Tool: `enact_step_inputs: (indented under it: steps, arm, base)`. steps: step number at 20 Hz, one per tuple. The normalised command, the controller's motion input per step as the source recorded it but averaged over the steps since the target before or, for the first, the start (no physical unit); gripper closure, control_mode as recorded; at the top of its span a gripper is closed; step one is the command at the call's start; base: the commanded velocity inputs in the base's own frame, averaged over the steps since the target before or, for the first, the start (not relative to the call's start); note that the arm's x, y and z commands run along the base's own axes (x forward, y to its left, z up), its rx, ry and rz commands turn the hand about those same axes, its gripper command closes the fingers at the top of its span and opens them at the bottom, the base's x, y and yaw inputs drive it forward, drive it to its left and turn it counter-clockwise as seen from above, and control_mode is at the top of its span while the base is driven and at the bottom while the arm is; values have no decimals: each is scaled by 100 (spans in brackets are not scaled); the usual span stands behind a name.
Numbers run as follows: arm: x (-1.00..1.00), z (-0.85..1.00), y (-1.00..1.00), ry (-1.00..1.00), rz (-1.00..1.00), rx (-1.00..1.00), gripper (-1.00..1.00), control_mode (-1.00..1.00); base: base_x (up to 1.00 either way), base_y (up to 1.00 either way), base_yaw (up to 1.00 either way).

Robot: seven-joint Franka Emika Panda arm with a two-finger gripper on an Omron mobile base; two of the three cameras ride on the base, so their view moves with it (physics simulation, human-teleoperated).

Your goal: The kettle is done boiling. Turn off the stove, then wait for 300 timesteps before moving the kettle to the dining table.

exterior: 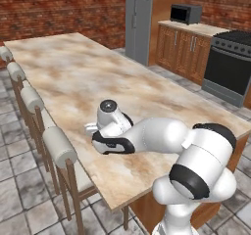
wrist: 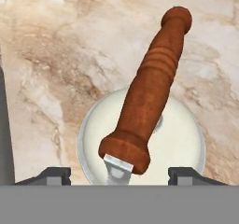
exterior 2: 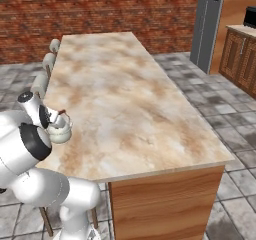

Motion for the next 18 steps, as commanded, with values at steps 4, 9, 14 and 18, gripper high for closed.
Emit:
enact_step_inputs:
  steps: [4,9,14,18]
  arm:
    - [-11,0,-1,0,0,0,-100,-100]
    - [-19,2,0,0,-1,0,-100,-100]
    - [-29,15,0,0,-3,0,-100,-100]
    - [-20,22,0,2,-4,0,-100,-100]
  base:
    - [0,0,0]
    - [0,0,0]
    - [0,0,0]
    - [0,0,0]
